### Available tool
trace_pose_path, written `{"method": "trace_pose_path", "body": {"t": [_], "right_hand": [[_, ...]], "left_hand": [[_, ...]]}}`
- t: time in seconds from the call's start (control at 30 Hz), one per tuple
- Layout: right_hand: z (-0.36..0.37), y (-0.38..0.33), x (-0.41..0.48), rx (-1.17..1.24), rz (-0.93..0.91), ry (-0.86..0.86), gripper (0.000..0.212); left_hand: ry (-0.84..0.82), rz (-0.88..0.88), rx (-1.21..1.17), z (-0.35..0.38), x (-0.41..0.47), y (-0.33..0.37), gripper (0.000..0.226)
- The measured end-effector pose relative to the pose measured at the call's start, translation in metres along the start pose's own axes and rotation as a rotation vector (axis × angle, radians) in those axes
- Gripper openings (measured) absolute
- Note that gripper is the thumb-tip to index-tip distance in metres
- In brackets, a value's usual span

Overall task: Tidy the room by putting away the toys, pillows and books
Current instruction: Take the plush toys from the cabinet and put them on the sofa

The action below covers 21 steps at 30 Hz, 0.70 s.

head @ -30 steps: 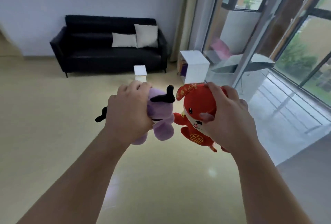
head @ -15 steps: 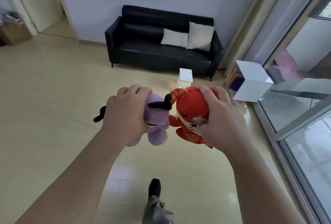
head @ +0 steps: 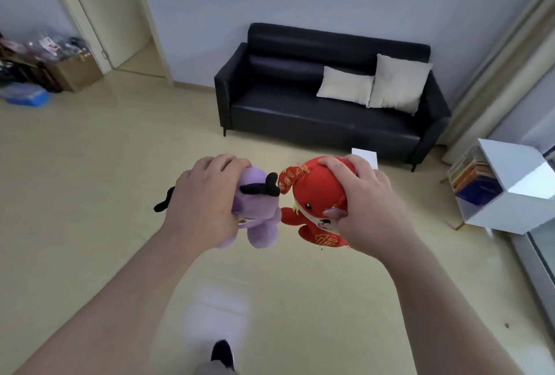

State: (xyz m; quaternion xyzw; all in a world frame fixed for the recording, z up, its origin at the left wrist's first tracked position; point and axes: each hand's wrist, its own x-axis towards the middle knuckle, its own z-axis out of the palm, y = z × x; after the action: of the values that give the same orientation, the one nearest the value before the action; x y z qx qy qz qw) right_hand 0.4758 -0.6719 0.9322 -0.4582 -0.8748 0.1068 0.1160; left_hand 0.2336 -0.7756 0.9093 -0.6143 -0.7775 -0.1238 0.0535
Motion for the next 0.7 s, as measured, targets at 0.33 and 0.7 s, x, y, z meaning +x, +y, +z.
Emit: {"method": "trace_pose_path", "body": {"t": [0.33, 0.7], "right_hand": [[0.056, -0.020, 0.284, -0.061, -0.009, 0.005, 0.083], [0.085, 0.023, 0.558, -0.057, 0.064, -0.007, 0.088]], "left_hand": [[0.000, 0.079, -0.009, 0.068, 0.267, -0.136, 0.073], [-0.093, 0.174, -0.060, 0.132, 0.568, -0.222, 0.066]]}}
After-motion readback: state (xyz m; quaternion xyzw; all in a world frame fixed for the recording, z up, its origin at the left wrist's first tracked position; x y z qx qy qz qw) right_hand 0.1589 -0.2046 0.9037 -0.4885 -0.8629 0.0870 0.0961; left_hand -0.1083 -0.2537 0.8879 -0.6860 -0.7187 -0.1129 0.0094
